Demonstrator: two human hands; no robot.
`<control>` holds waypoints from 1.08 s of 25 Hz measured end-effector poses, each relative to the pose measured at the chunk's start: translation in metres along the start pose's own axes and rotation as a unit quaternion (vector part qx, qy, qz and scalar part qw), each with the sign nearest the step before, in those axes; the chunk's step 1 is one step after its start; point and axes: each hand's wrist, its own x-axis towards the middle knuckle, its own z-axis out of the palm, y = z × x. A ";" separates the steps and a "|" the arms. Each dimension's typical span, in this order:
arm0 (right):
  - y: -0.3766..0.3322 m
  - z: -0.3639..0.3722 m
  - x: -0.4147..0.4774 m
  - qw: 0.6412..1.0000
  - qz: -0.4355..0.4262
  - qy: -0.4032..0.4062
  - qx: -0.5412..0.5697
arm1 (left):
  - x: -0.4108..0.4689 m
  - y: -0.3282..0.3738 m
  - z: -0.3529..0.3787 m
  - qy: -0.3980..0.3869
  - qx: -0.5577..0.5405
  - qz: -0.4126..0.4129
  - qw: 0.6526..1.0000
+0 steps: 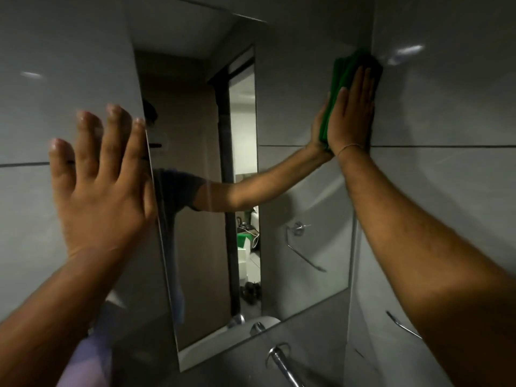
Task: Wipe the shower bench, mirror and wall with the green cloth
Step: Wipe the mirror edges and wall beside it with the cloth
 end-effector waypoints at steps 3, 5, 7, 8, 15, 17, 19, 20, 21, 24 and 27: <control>0.044 0.005 -0.062 1.000 0.008 -0.013 0.022 | 0.003 -0.013 0.009 -0.005 0.014 0.034 0.999; 0.076 0.005 -0.112 0.999 0.011 -0.028 0.030 | 0.007 -0.016 0.011 -0.014 0.017 0.020 1.000; 0.104 0.005 -0.160 0.998 0.019 -0.047 0.033 | 0.007 -0.014 0.011 -0.007 0.012 0.010 1.000; 0.117 0.006 -0.182 0.998 0.022 -0.057 0.029 | 0.006 -0.014 0.012 0.005 0.018 0.013 1.000; 0.198 0.002 -0.344 0.988 0.084 -0.123 -0.037 | 0.003 -0.017 0.006 0.011 0.005 0.041 0.999; 0.206 0.002 -0.375 0.984 0.093 -0.141 -0.060 | 0.003 -0.014 0.008 0.014 0.023 0.022 0.999; 0.205 0.003 -0.388 0.984 0.093 -0.138 -0.070 | 0.007 -0.009 0.013 -0.017 0.024 -0.039 0.999; 0.201 0.005 -0.391 0.983 0.097 -0.137 -0.076 | 0.010 -0.006 0.015 -0.043 0.020 -0.054 0.997; 0.196 0.005 -0.393 0.981 0.105 -0.141 -0.082 | 0.010 -0.003 0.014 -0.054 0.021 -0.056 0.997; 0.187 0.005 -0.398 0.977 0.129 -0.139 -0.099 | 0.006 0.002 0.007 -0.002 0.046 -0.054 0.997; 0.189 0.005 -0.396 0.987 0.091 -0.114 -0.067 | 0.002 0.003 -0.009 0.044 0.077 -0.005 0.996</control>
